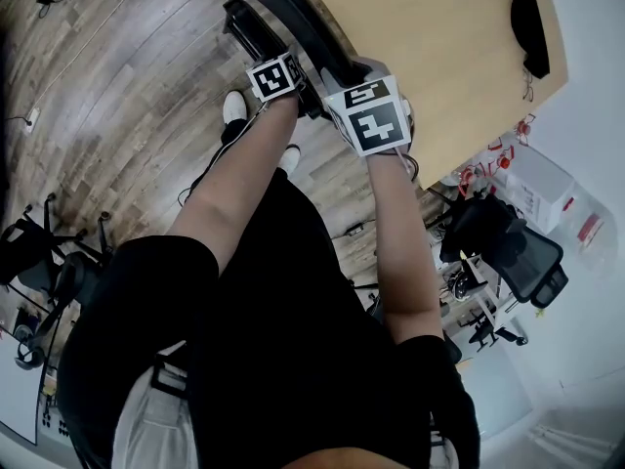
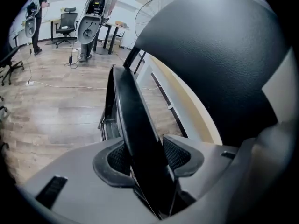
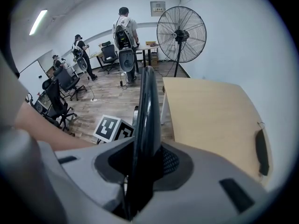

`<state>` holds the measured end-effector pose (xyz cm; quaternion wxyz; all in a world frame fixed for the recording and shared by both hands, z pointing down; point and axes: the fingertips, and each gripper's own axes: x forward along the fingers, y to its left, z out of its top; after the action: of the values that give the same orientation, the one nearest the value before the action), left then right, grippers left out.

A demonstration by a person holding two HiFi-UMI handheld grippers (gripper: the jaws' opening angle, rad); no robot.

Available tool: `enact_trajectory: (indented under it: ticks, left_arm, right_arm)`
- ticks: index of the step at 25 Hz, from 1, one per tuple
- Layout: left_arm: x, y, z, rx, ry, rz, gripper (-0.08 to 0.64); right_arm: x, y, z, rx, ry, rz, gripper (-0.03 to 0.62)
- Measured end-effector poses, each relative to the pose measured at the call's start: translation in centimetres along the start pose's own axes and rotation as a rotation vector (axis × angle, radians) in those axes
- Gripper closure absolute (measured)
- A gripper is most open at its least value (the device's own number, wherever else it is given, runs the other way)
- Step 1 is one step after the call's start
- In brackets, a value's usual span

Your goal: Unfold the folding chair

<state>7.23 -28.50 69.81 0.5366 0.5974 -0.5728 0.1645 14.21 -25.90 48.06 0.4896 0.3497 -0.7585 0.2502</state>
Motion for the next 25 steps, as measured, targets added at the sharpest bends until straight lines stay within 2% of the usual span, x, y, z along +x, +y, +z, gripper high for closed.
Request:
enact_trajectory:
  ticks: [4, 11, 25]
  left_arm:
    - [-0.2, -0.1, 0.5, -0.022, -0.032, -0.050, 0.383]
    - [-1.0, 1.7, -0.7, -0.059, -0.004, -0.053, 0.387]
    - [-3.3, 4.8, -1.4, -0.072, 0.004, -0.094, 0.387]
  right_arm:
    - [0.0, 0.3, -0.1, 0.001, 0.003, -0.003, 0.492]
    - [-0.1, 1.3, 0.1, 0.000, -0.008, -0.003, 0.492]
    - [-0.1, 2.4, 0.0, -0.014, -0.030, 0.009, 0.492]
